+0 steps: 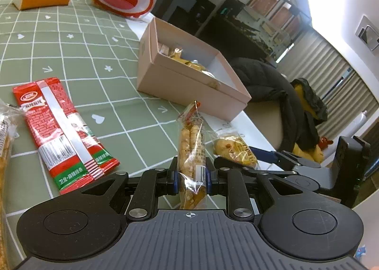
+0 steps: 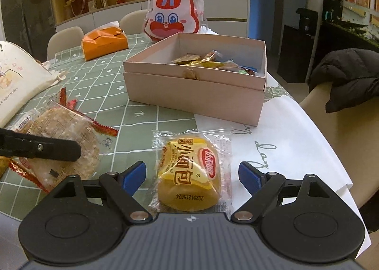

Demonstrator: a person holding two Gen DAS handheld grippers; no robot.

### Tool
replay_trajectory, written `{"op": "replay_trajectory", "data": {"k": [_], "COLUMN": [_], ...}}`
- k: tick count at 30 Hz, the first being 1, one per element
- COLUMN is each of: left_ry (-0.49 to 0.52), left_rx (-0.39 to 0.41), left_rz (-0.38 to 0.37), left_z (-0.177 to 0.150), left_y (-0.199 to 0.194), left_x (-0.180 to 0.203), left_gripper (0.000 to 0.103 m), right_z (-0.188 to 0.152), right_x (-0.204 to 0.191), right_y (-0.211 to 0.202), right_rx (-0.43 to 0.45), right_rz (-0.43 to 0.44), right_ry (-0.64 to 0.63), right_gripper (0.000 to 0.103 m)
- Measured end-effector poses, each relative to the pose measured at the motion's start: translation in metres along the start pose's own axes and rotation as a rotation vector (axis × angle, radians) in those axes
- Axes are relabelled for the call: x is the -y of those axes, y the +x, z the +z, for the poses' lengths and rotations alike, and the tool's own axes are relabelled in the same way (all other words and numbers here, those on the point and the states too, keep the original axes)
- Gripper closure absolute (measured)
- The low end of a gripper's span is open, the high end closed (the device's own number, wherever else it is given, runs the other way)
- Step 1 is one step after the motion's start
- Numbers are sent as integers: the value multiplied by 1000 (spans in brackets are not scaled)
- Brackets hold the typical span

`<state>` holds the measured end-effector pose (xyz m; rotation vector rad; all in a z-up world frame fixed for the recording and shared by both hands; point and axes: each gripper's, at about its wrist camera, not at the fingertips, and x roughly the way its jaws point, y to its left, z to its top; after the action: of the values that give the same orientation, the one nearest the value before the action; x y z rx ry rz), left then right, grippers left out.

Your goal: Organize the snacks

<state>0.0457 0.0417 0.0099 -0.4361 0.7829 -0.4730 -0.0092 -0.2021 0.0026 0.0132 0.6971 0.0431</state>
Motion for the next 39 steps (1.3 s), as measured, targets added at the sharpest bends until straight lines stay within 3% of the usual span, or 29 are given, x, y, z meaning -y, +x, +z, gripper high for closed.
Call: {"op": "replay_trajectory", "data": {"k": [3,6,9,13,16,18,22,26,30,32,35,37,39], "left_ry": [-13,-21,-15,-7,-60,-75,50,74,11,-35,-27,-22,-40], "left_rx": [-2,-4,-3,13,30,58,182,249,176,94,19,38,60], "left_rz": [-4,-6,-10,-14,-41,-88,-47,-82,-117,-118,3,37,1], "left_z": [-1,-1,-1,1,12,28,83,143,181,184,179,173,171], "left_y": [0,0,1,0,-7,-19,-45,-31,34,76,121,125,113], "left_x": [-2,-3,-1,1,2,8,47,64,49,35,18,12,6], "left_gripper": [79,79,79,79,79,79,79,79,79,78,76,76,76], "right_z": [1,1,1,1,5,15,64,129,177,191,207,214,212], "right_x": [2,2,0,3,13,23,45,60,71,74,80,83,83], "right_y": [3,1,-7,-20,-33,-44,-75,-89,-62,-40,4,39,61], "right_rx": [-3,-4,-1,-8,0,12,102,202,231,234,181,115,66], "right_rz": [-10,12,41,101,123,139,180,194,127,72,76,134,137], "right_ry": [-3,-11,-36,-70,-82,-70,-42,-28,6,14,48,81,120], "right_gripper": [17,39,45,46,46,47,47,47,47,47,46,45,45]}}
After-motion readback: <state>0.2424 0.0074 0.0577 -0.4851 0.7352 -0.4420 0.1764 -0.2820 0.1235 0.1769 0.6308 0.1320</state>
